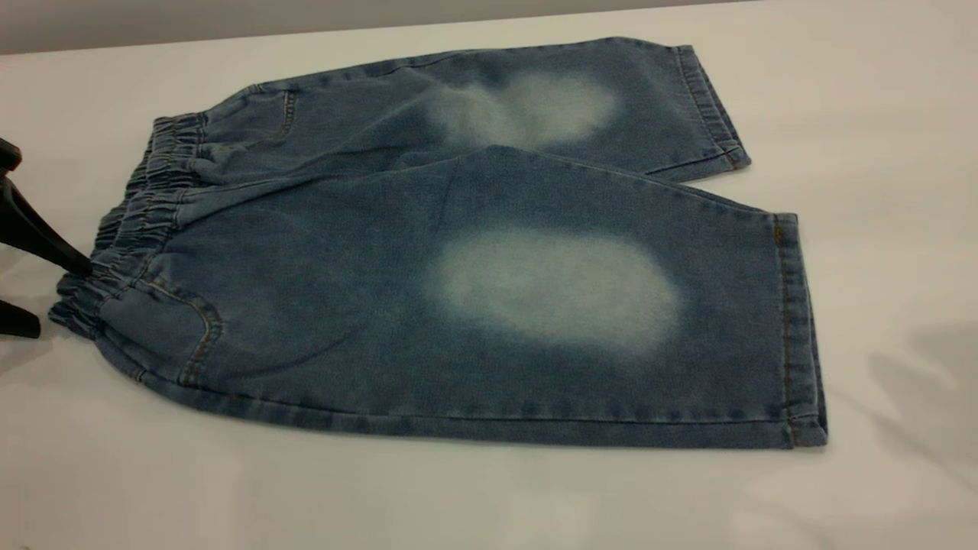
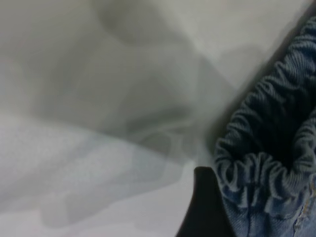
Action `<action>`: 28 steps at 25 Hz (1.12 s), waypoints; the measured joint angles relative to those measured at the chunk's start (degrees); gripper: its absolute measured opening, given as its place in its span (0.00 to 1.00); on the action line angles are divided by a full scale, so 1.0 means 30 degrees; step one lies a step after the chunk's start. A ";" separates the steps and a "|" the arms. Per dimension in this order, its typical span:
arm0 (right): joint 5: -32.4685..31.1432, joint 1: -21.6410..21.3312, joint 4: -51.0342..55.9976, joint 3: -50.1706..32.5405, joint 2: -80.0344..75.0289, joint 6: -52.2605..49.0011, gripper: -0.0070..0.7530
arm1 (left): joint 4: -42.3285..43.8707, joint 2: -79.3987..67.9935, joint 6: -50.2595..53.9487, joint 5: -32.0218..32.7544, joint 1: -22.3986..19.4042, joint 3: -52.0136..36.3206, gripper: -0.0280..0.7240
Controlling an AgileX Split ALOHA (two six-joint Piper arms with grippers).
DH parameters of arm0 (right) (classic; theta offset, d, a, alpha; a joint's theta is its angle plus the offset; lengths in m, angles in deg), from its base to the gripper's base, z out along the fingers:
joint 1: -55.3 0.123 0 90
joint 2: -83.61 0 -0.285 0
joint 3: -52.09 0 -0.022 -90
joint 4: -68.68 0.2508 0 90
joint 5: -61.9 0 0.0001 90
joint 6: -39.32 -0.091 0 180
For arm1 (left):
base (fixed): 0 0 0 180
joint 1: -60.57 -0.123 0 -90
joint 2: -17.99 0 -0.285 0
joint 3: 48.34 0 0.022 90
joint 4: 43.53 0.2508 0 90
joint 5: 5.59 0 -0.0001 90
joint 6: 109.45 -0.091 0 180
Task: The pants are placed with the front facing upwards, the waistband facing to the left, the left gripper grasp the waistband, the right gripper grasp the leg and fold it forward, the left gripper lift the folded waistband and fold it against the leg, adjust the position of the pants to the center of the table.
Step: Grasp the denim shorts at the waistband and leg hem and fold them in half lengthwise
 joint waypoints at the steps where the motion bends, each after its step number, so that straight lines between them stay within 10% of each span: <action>1: 0.0000 0.0000 0.0000 0.0000 0.0000 0.0000 0.47 | 0.0000 0.0000 0.0000 0.0000 0.0000 0.0000 0.67; 28: -0.0059 0.0000 0.0017 0.0000 0.0000 0.0000 0.47 | 0.0584 -0.2039 0.1064 0.2025 0.0033 0.1738 0.64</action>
